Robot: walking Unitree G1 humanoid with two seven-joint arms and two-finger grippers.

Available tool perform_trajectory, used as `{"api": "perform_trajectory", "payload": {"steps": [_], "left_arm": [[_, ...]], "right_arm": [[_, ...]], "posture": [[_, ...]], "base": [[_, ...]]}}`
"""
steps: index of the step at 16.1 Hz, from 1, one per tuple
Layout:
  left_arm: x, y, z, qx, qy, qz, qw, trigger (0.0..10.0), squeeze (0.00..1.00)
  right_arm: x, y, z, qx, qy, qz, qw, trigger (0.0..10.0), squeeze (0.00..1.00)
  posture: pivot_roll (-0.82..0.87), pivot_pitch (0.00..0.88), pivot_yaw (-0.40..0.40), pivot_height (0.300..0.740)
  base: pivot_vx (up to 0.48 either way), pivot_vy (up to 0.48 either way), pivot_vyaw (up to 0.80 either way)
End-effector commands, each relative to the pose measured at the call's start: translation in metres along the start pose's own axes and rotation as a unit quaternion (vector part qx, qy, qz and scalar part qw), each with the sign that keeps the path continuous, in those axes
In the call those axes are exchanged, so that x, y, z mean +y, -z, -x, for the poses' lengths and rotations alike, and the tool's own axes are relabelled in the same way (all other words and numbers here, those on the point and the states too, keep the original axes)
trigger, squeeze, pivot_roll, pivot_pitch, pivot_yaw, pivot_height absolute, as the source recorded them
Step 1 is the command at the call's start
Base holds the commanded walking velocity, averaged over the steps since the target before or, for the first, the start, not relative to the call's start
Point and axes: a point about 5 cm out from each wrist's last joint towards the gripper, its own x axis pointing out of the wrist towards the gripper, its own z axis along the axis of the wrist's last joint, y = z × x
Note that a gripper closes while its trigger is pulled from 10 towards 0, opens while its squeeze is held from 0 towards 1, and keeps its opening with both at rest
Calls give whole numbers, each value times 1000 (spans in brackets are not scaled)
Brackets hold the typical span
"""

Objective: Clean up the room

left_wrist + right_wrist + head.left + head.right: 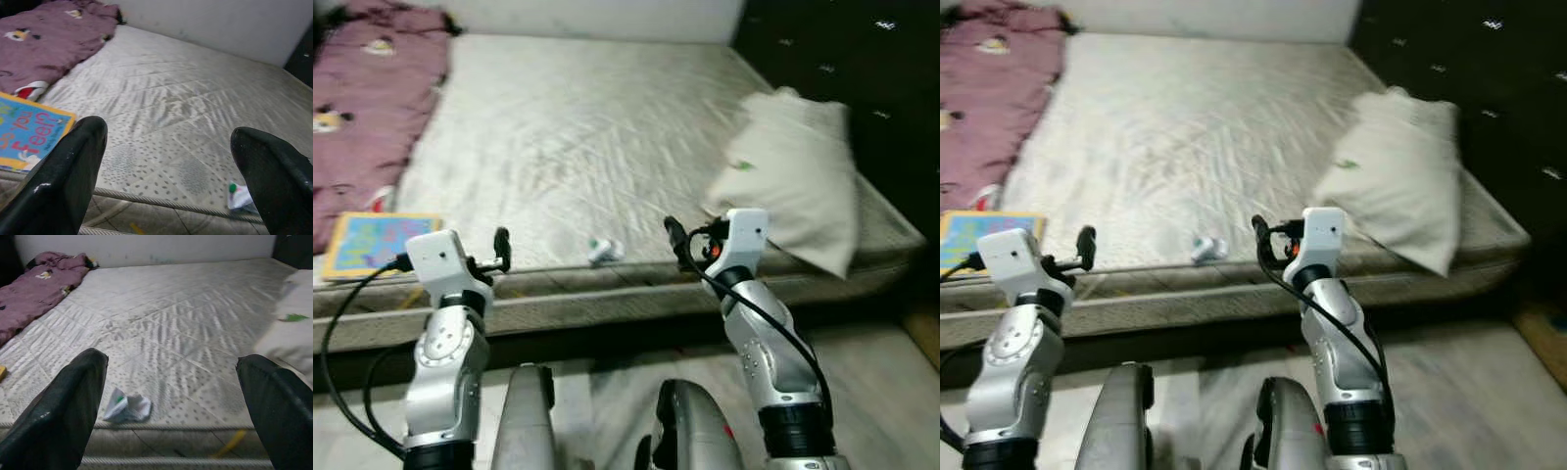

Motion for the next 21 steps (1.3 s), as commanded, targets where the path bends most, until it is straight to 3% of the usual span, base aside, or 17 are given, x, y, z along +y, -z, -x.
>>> {"api": "perform_trajectory", "payload": {"steps": [1,8,21], "left_arm": [[-4,-2,1,-4,5,-3,1000,10000,0],[-6,-3,3,-13,13,2,1000,10000,0],[-6,-4,1,-8,16,1,1000,10000,0]], "right_arm": [[-1,-4,-2,-3,-4,7,1000,10000,0],[4,-3,-2,4,-30,16,999,10000,0],[4,-3,-4,5,-36,1,999,10000,0]], "posture": [[47,65,-89,613],[48,70,-93,613],[47,88,-92,613]], "base": [[0,0,0],[35,0,457],[376,0,0]]}}
